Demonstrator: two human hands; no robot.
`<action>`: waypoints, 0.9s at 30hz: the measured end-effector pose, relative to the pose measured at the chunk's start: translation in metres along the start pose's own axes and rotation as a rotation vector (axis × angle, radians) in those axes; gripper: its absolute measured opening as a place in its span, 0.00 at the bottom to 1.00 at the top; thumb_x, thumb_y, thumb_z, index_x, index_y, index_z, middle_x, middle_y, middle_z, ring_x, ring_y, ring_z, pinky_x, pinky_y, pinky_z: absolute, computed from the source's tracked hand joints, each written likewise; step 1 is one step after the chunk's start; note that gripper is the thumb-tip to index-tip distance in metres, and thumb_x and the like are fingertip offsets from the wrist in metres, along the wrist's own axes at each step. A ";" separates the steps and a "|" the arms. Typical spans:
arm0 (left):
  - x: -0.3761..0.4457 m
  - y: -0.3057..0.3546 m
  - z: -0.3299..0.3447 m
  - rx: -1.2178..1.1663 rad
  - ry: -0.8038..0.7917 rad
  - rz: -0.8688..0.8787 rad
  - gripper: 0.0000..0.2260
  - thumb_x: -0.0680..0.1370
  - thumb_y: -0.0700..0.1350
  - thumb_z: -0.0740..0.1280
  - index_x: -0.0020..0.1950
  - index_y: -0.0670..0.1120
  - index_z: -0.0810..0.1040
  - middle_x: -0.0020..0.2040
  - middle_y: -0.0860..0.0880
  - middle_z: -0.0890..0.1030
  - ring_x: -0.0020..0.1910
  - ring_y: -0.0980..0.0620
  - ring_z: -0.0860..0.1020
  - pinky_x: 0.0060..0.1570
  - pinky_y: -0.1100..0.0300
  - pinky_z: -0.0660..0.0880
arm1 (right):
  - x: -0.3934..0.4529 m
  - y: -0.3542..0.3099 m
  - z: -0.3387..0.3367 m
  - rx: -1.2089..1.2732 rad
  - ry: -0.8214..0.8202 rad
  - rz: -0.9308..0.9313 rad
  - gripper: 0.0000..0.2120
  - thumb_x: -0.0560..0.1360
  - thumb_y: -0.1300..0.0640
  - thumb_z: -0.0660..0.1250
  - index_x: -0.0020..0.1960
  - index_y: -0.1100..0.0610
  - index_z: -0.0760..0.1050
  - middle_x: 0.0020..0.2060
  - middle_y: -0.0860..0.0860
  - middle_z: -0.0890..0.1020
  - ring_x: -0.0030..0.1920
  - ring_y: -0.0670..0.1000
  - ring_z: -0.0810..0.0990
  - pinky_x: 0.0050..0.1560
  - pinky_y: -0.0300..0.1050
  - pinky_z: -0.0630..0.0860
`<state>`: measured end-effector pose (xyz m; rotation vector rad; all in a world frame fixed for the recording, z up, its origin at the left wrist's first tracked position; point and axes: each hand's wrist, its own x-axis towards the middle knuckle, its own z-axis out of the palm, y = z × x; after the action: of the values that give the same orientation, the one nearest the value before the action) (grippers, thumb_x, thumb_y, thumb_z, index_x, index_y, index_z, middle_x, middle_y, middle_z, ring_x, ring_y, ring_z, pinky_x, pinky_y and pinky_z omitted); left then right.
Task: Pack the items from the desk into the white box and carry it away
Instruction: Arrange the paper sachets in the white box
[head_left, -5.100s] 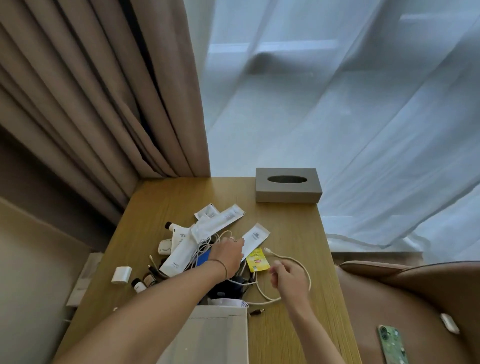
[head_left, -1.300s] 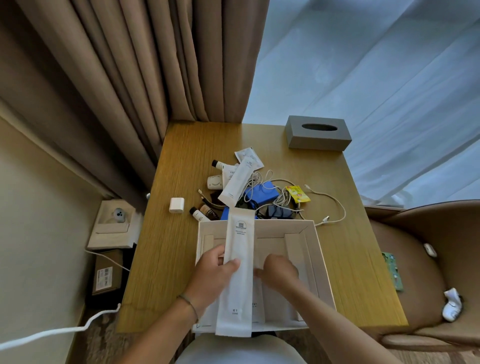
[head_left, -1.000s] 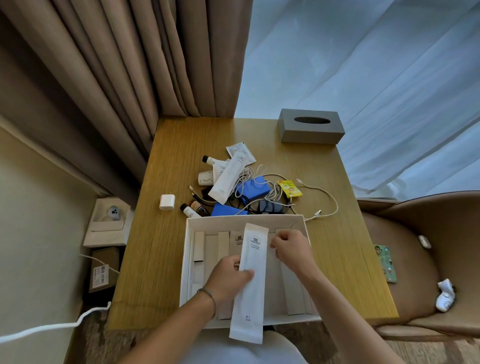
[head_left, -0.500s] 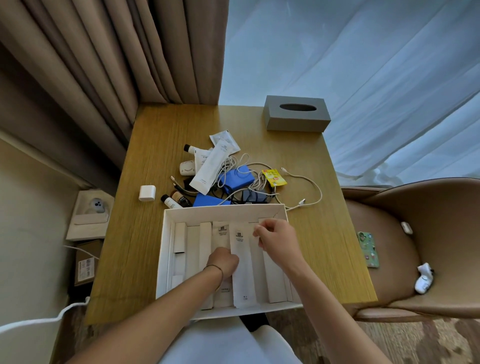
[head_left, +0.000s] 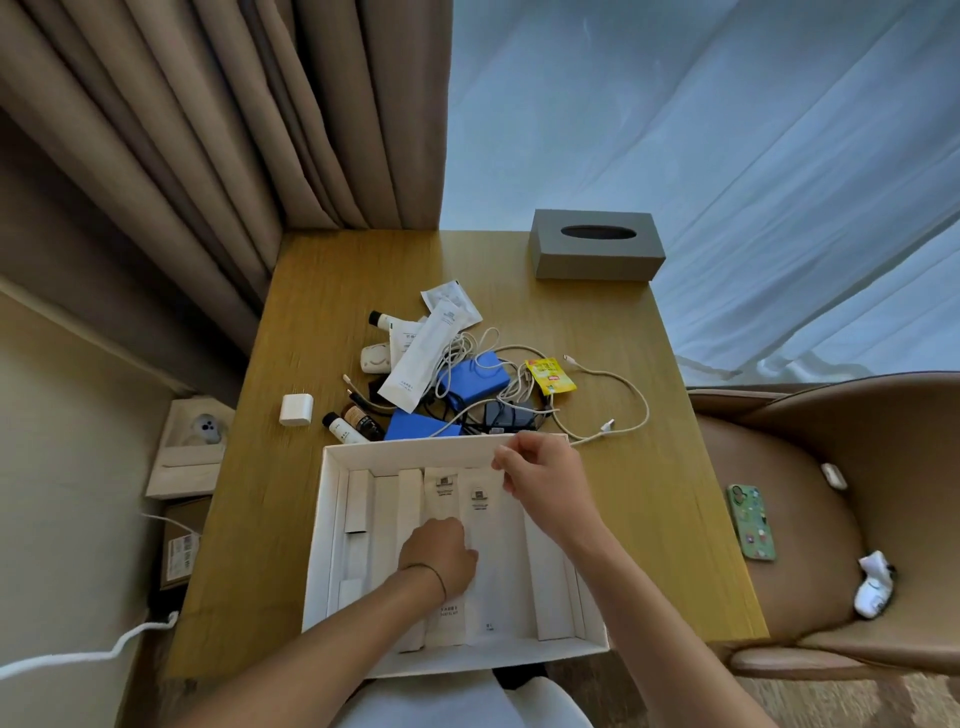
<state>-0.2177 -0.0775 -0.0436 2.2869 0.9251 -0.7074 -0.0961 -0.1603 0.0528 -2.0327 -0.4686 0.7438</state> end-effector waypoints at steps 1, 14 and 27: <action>-0.005 0.000 -0.003 -0.037 0.010 0.016 0.12 0.81 0.52 0.62 0.49 0.45 0.79 0.48 0.47 0.83 0.47 0.49 0.80 0.44 0.58 0.76 | 0.005 -0.005 -0.001 -0.006 -0.004 -0.020 0.10 0.77 0.56 0.67 0.37 0.52 0.80 0.27 0.48 0.81 0.29 0.44 0.77 0.35 0.44 0.74; -0.067 0.003 -0.097 -0.659 0.435 0.194 0.08 0.78 0.42 0.68 0.45 0.56 0.82 0.42 0.62 0.83 0.46 0.62 0.81 0.46 0.69 0.77 | 0.128 -0.059 0.033 -0.522 -0.211 -0.440 0.11 0.79 0.59 0.62 0.53 0.53 0.83 0.48 0.49 0.86 0.47 0.51 0.82 0.45 0.48 0.79; -0.033 -0.011 -0.139 -0.919 0.610 0.049 0.11 0.79 0.37 0.66 0.46 0.53 0.82 0.42 0.56 0.84 0.46 0.57 0.83 0.48 0.62 0.80 | 0.208 -0.040 0.097 -1.300 -0.377 -0.872 0.27 0.74 0.59 0.71 0.71 0.54 0.69 0.67 0.58 0.71 0.65 0.60 0.70 0.62 0.53 0.71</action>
<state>-0.2109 0.0068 0.0718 1.6503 1.1317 0.4315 -0.0059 0.0414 -0.0218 -2.3390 -2.3294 0.2058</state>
